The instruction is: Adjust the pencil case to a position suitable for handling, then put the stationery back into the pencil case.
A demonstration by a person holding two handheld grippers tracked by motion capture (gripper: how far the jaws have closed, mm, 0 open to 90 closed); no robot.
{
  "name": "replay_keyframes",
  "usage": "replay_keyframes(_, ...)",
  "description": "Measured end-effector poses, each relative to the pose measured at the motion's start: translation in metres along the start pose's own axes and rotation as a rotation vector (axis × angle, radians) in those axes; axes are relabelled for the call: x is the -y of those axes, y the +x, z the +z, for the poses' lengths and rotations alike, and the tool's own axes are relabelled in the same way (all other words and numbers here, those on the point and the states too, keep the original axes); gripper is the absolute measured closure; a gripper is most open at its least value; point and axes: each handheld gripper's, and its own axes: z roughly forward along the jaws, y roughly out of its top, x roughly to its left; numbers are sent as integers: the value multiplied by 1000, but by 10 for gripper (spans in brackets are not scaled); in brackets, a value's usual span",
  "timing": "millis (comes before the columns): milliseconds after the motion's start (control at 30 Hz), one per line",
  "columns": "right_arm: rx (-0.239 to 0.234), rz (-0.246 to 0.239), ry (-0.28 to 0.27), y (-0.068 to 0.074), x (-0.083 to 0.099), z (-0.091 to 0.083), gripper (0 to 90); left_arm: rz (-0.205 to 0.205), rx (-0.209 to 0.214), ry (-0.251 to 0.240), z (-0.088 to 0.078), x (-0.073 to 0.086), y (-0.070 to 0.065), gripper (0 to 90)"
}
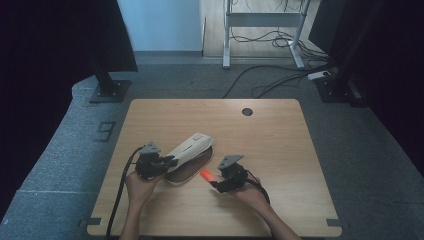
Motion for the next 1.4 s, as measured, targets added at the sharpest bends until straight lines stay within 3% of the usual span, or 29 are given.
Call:
replay_keyframes(867,-11,-22,35,9,11,9,486,0,0,0,0,0,0,734)
replay_keyframes(1267,-11,-30,51,12,10,7,642,-3,2,-2,-1,0,0,734)
replay_keyframes(1400,-10,-27,60,13,9,7,648,-3,3,-2,-1,0,0,734)
